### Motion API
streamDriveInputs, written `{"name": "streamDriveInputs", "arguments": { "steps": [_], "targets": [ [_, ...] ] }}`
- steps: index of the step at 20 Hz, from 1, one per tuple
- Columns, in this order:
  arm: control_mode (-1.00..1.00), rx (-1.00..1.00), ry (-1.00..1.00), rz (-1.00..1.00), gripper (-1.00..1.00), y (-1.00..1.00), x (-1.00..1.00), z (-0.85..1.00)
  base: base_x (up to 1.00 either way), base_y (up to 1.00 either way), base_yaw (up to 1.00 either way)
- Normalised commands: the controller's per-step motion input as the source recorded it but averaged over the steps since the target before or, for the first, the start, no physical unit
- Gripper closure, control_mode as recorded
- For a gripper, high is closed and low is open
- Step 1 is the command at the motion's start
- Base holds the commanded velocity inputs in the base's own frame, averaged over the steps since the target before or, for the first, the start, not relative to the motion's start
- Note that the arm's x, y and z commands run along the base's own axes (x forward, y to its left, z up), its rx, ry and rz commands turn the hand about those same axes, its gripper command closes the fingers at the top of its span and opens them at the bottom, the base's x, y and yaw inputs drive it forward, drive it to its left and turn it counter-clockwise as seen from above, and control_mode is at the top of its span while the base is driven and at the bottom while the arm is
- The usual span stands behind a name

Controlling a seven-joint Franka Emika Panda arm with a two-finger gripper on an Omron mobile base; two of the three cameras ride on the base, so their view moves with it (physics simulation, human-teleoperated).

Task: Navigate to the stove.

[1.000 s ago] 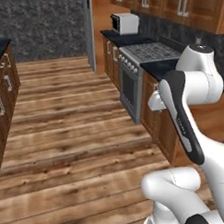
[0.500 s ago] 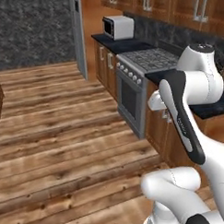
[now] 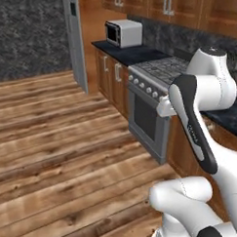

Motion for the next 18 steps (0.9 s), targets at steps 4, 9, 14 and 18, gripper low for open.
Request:
{"name": "streamDriveInputs", "arguments": {
  "steps": [4,9,14,18],
  "targets": [
    [1.0,0.0,0.0,0.0,-1.0,0.0,0.0,0.0,1.0,0.73,-0.14],
    [1.0,0.0,0.0,0.0,-1.0,0.0,0.0,0.0,1.0,0.64,-0.08],
    [1.0,0.0,0.0,0.0,-1.0,0.0,0.0,0.0,1.0,0.51,-0.11],
    [1.0,0.0,0.0,0.0,-1.0,0.0,0.0,0.0,0.93,0.16,-0.53]
  ]
}}
